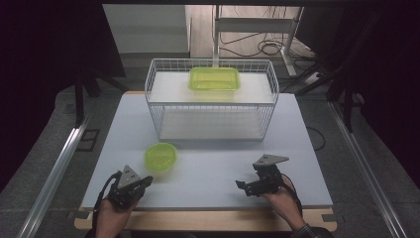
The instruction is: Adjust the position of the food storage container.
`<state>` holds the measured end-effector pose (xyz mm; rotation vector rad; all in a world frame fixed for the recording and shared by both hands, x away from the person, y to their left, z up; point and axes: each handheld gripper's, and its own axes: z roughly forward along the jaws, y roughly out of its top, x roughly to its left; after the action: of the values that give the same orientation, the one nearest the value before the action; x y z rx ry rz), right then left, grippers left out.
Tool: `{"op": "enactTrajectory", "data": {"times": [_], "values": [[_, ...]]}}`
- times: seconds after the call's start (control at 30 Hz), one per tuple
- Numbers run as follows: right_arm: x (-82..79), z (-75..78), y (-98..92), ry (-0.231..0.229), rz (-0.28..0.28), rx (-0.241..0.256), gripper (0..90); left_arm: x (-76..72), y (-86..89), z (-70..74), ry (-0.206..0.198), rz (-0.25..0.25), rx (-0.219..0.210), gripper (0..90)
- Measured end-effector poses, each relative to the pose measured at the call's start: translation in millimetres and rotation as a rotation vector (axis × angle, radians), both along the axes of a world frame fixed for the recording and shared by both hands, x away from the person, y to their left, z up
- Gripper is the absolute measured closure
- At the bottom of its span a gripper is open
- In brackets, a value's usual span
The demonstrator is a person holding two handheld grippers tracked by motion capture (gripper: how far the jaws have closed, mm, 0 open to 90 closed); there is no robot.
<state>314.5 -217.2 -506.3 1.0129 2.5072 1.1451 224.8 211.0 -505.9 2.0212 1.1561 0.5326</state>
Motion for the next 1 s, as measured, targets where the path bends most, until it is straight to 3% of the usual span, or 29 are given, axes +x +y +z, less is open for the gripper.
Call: {"op": "enactTrajectory", "data": {"times": [0.3, 0.53, 0.77, 1.0], "values": [[0.8, -3.1, 1.3, 0.009, 0.006, -0.017, 6.1, 13.8, 26.8, -0.8, -0.011, 0.097, -0.052, 89.8], [1.7, -5.3, 2.7, 0.012, 0.008, -0.028, 6.4, 34.7, 37.5, -3.3, -0.029, 0.154, -0.043, 89.7], [2.8, -8.4, 4.4, 0.024, 0.012, -0.044, 6.9, 58.7, 45.9, -3.5, -0.045, 0.177, -0.062, 89.7], [3.1, -10.6, 5.5, 0.030, 0.015, -0.057, 7.2, 79.8, 38.9, -4.8, -0.045, 0.165, -0.067, 89.7]]}}
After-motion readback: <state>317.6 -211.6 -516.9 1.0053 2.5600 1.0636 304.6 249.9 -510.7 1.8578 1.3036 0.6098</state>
